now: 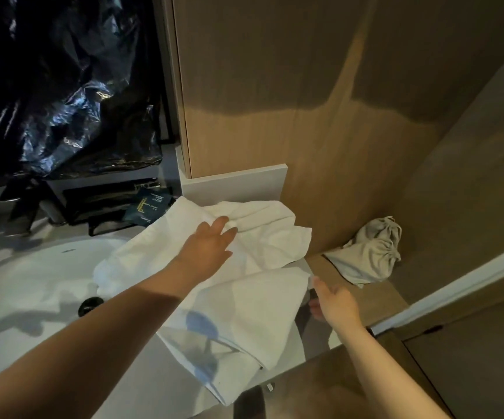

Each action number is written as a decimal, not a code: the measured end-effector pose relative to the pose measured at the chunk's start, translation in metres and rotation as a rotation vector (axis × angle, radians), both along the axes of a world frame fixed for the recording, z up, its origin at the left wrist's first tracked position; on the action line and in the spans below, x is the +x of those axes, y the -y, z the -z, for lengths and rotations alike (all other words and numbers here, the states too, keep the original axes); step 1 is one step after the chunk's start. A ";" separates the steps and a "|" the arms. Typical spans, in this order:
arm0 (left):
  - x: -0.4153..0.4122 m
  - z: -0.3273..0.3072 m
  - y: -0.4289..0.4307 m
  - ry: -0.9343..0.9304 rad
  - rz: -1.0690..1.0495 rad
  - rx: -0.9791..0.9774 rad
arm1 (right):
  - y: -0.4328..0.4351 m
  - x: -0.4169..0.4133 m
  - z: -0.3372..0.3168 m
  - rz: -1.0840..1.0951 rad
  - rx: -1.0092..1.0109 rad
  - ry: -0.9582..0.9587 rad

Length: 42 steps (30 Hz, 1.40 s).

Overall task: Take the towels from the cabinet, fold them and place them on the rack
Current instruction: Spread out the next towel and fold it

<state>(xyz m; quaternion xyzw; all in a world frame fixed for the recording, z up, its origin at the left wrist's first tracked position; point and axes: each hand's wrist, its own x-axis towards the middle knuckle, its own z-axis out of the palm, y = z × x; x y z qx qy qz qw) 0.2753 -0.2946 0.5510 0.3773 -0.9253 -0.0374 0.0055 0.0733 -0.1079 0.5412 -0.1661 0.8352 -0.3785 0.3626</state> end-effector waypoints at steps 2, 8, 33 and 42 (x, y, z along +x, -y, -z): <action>-0.009 0.000 0.009 0.027 0.042 -0.003 | 0.011 -0.004 0.002 0.116 0.011 0.112; -0.021 -0.001 0.033 0.159 0.045 0.075 | 0.035 -0.005 0.007 0.069 0.065 0.035; -0.002 0.007 0.045 -0.188 -0.223 0.221 | -0.023 0.007 0.002 0.110 -0.266 0.547; 0.024 0.005 0.022 -0.315 -0.187 0.143 | -0.019 0.036 0.036 -0.095 -0.024 -0.026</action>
